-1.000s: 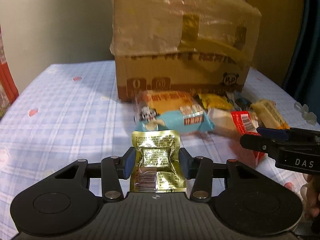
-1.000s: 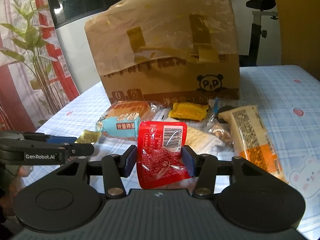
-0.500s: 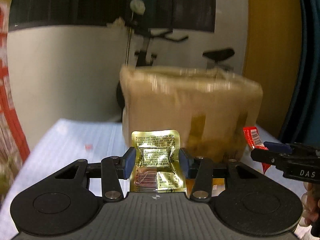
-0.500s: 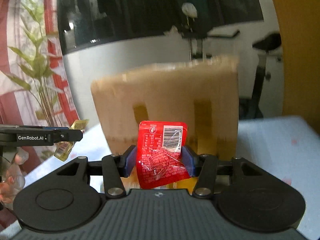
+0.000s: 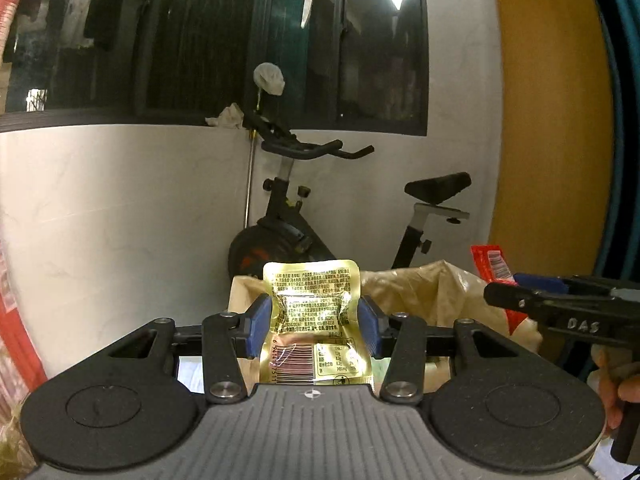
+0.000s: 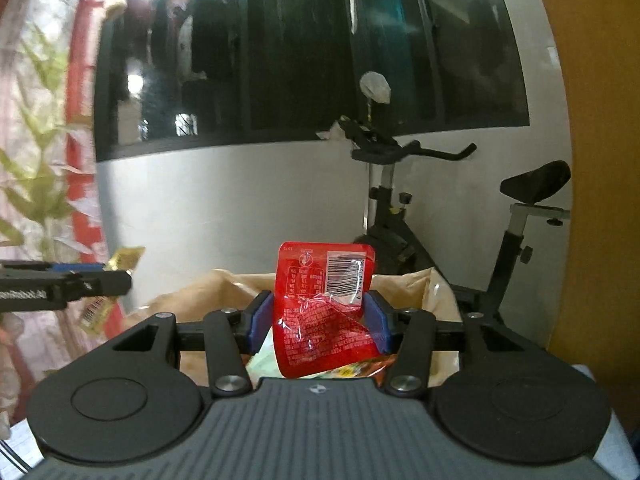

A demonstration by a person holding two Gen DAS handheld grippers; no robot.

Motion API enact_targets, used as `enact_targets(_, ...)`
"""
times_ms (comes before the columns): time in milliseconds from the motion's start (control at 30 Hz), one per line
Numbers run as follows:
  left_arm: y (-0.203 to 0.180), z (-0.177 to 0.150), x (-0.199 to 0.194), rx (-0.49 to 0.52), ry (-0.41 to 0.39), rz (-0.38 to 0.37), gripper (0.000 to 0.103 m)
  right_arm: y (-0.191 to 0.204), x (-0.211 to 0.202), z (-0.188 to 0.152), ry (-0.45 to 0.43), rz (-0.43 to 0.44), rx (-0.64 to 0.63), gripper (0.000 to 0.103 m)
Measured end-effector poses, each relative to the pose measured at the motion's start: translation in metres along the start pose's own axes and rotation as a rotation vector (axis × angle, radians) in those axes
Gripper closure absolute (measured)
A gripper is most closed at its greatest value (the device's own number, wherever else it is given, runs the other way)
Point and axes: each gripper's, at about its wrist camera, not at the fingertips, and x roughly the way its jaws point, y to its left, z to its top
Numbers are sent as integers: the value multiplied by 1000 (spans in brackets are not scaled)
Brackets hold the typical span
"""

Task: Organize snacks
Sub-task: 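Carry both packets over the box and open both tools to drop them, then lift both open tools away from the box toward the snack pile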

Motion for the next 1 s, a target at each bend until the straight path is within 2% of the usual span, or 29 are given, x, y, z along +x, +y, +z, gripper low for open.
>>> enact_targets(100, -1, 10, 31, -7, 26, 15, 53, -8, 26, 7, 35, -50, -10, 51)
enact_targets(267, 2, 4, 64, -73, 90, 56, 53, -20, 58, 0, 111, -141, -22, 51)
enact_targets(400, 0, -1, 78, -38, 120, 72, 43, -26, 63, -11, 156, -166, -26, 47)
enact_targets(433, -1, -2, 78, -25, 133, 69, 36, -27, 62, -13, 156, -171, -23, 43)
enact_targets(500, 0, -4, 74, -2, 128, 67, 29, -30, 56, -15, 149, -166, -14, 37)
enact_targets(600, 4, -6, 64, -2, 114, 73, 26, -34, 48, -15, 131, -156, 16, 33)
enact_targets(700, 8, -8, 53, -15, 102, 71, 25, -34, 38, -15, 102, -125, 45, 24)
enact_targets(867, 11, -10, 32, -5, 78, 76, 24, -23, 17, -16, 72, -90, 5, 16)
enact_targets(1000, 19, -16, 11, -20, 75, 62, 24, -22, -2, -23, 54, -48, 37, 11)
